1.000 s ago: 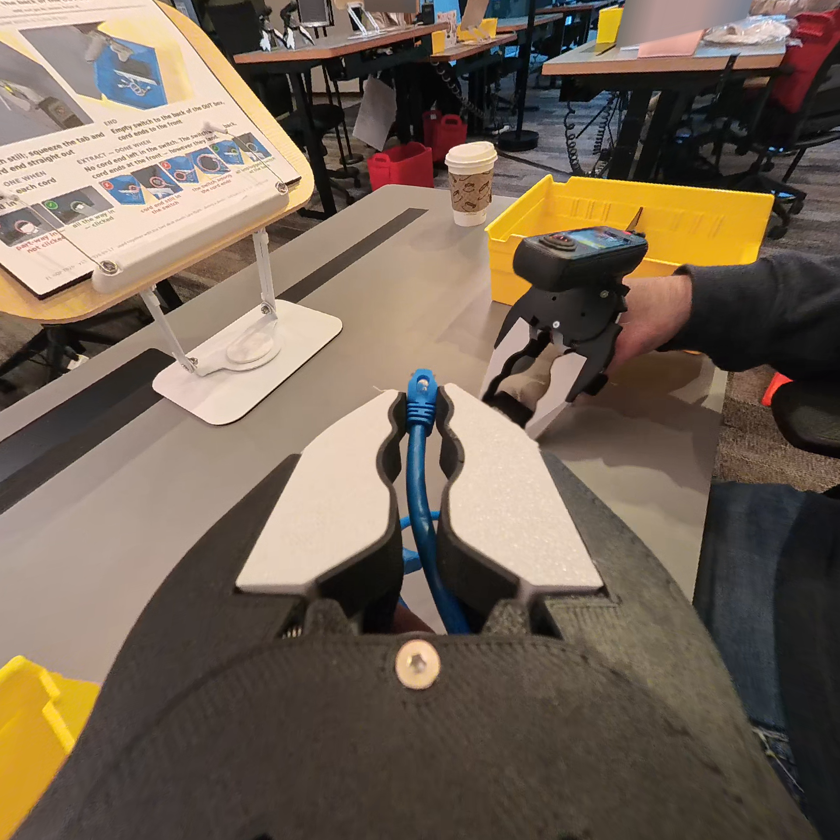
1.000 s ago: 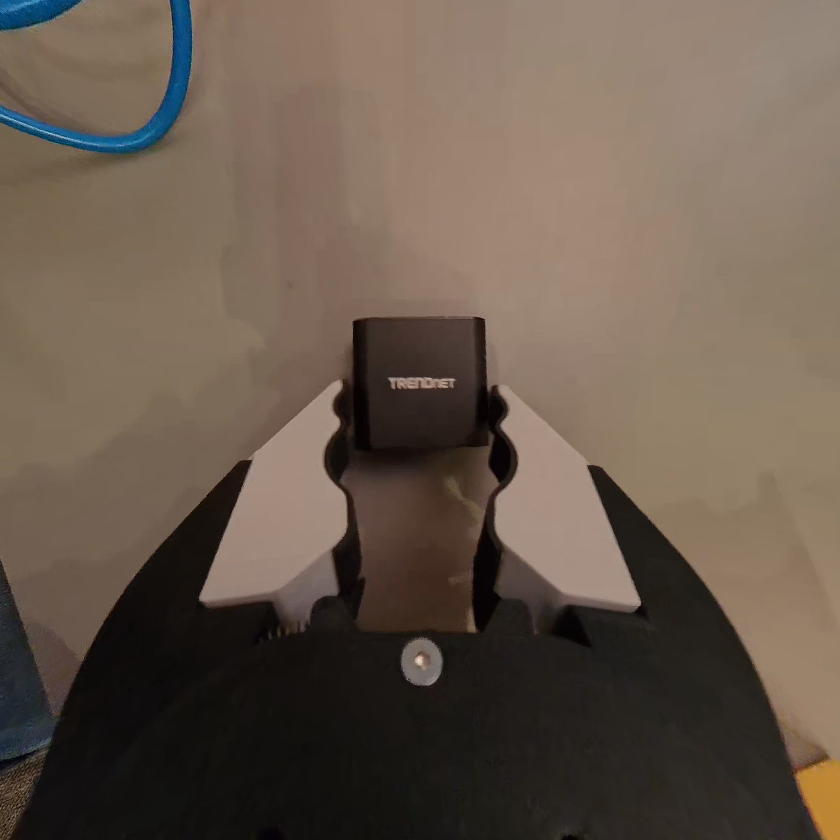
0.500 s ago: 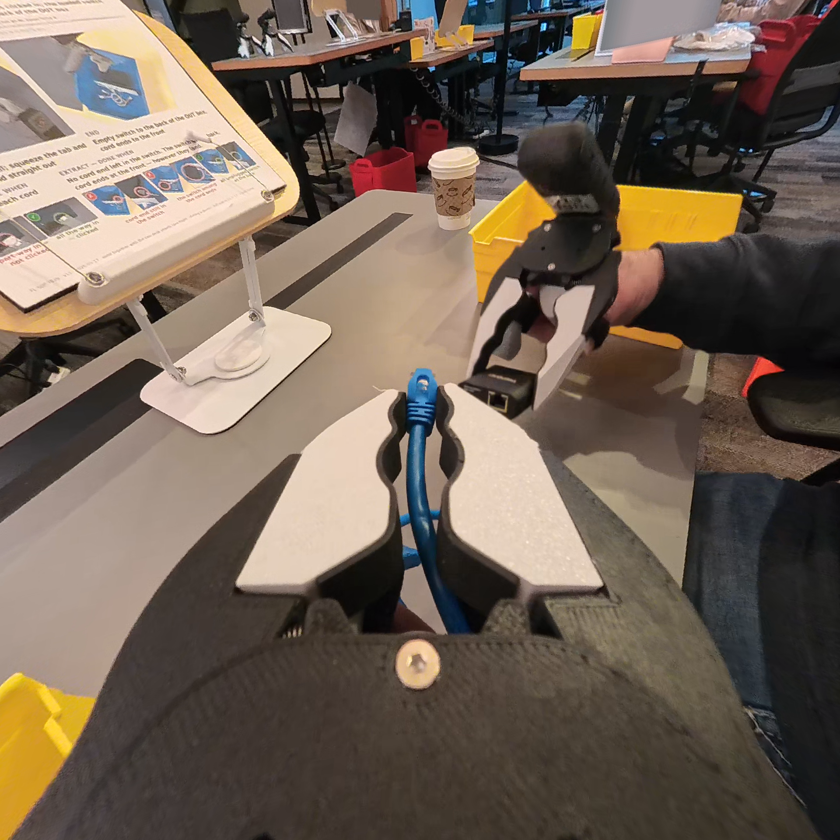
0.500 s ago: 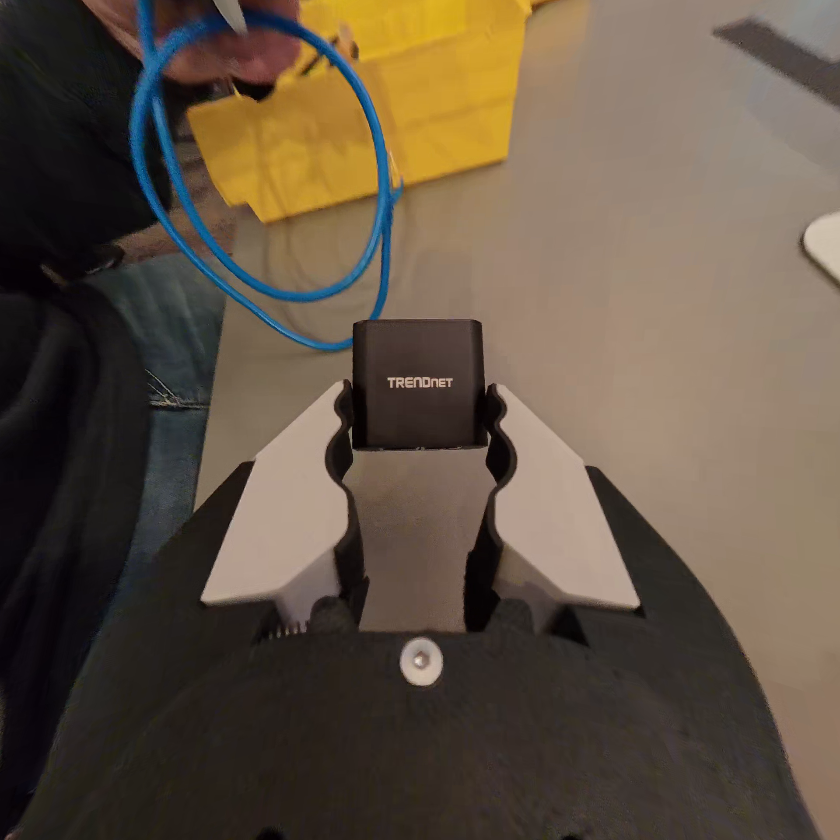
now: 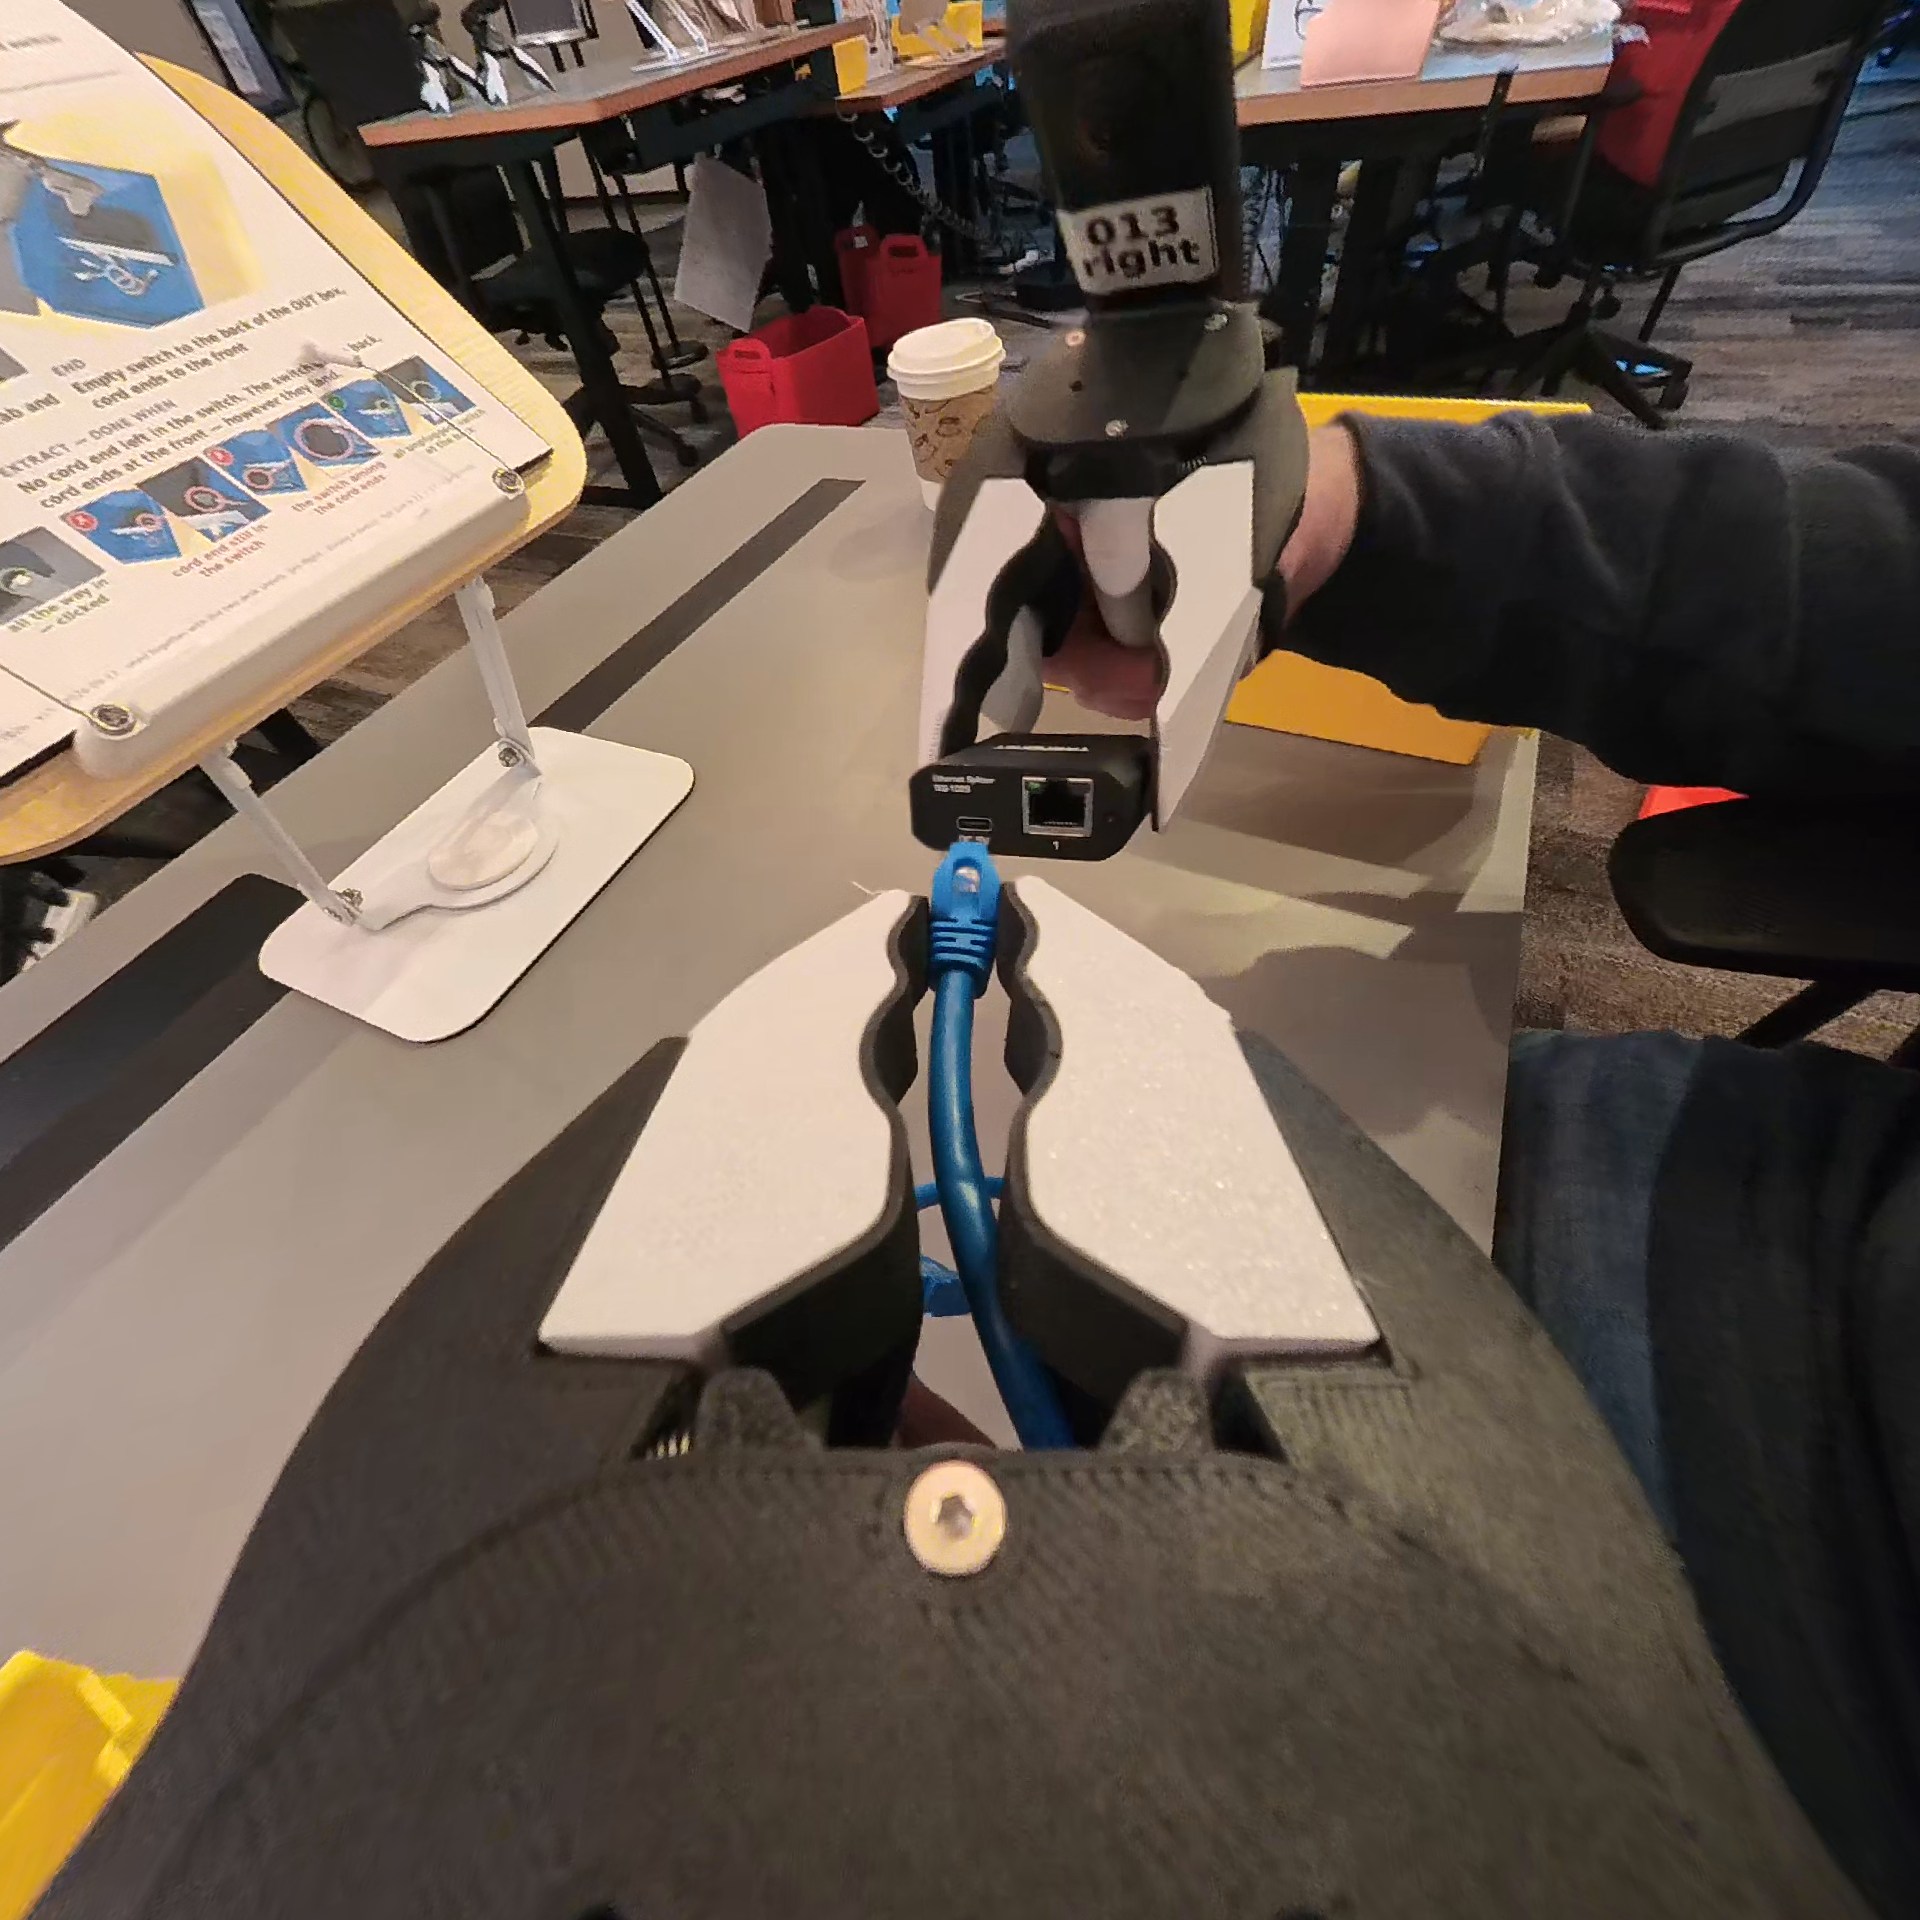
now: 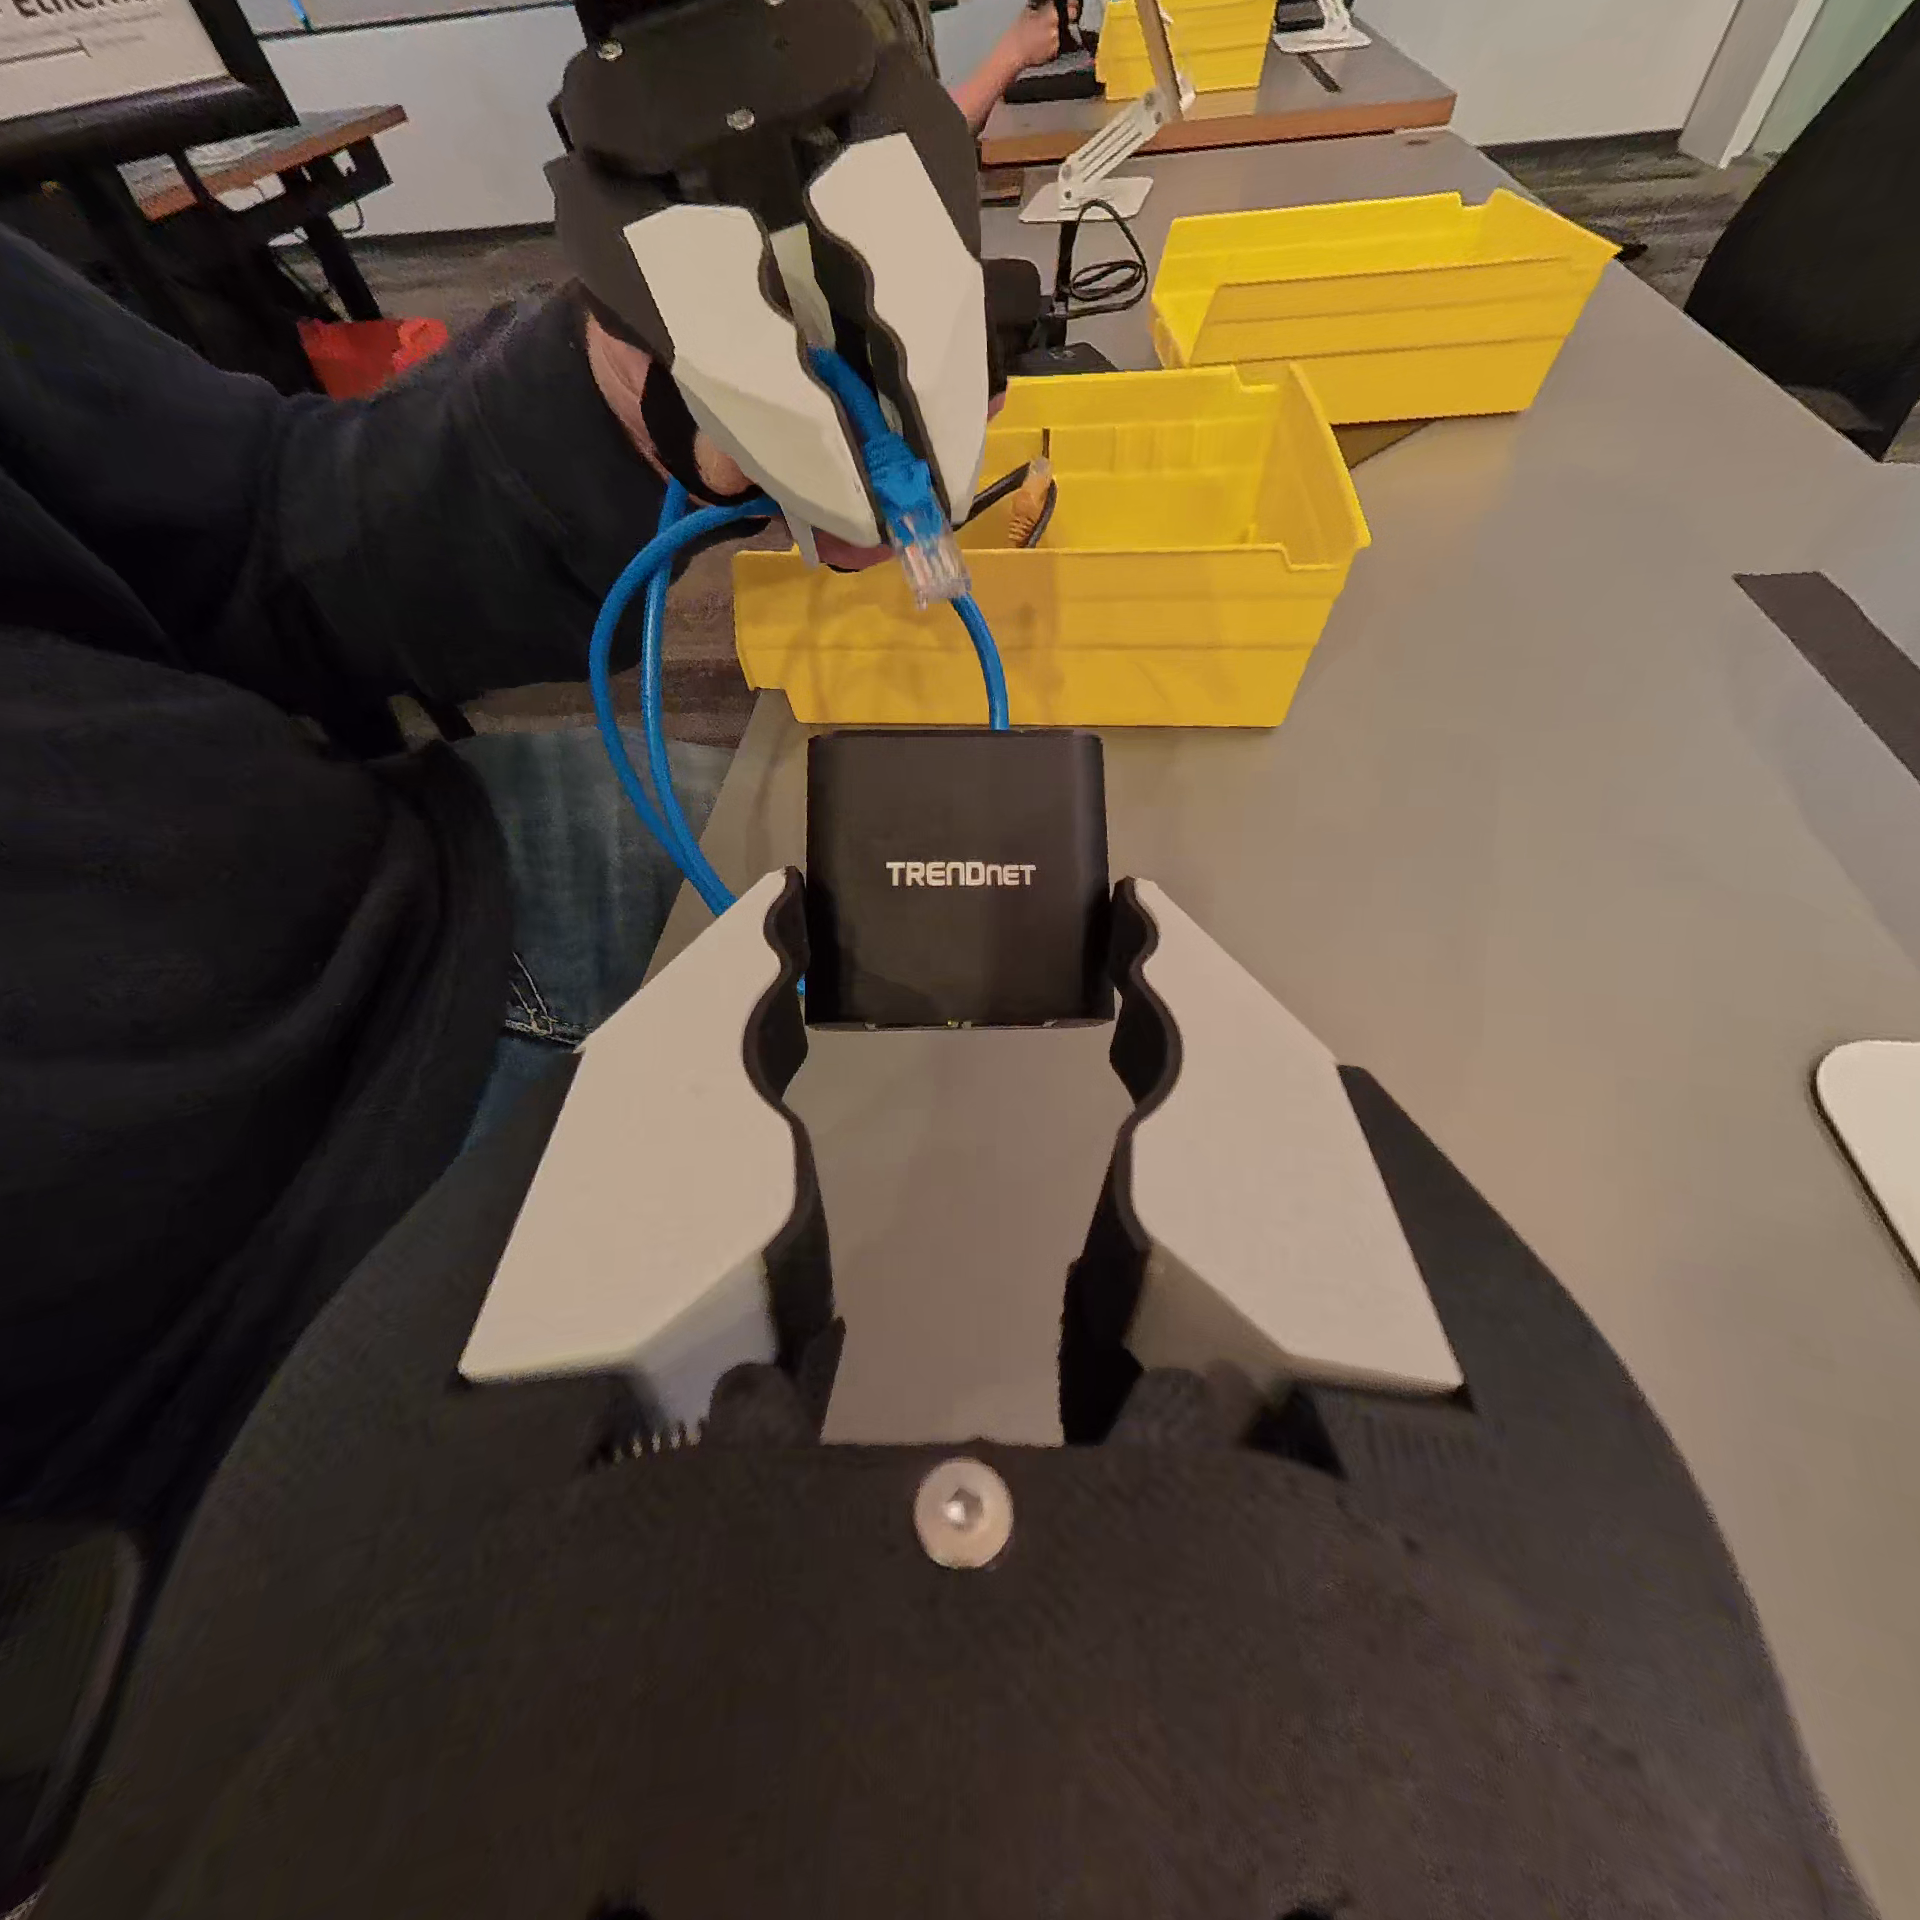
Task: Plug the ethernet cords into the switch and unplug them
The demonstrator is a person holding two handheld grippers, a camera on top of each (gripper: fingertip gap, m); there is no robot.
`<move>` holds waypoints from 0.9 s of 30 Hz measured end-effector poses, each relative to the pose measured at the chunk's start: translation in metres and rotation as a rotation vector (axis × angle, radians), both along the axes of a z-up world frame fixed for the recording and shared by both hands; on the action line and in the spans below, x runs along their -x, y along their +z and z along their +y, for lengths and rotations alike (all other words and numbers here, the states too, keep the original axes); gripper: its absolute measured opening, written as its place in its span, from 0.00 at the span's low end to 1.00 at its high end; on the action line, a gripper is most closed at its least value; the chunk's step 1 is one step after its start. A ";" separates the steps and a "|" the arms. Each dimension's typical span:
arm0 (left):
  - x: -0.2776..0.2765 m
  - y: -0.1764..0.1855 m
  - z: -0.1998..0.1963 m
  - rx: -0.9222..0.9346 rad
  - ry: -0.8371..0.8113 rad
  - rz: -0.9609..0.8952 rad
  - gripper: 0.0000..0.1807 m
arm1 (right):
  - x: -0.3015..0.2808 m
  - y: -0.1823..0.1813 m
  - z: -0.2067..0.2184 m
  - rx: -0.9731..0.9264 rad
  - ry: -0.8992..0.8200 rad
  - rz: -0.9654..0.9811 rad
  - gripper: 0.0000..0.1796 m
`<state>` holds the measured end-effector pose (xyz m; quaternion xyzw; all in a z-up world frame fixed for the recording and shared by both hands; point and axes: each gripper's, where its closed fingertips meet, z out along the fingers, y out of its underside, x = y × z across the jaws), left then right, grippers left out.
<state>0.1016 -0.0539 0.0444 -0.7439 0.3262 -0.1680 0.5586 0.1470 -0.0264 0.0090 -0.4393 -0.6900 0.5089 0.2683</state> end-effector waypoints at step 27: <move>-0.019 -0.006 -0.001 0.042 -0.070 -0.011 0.07 | 0.010 0.007 -0.007 -0.125 0.105 -0.110 0.32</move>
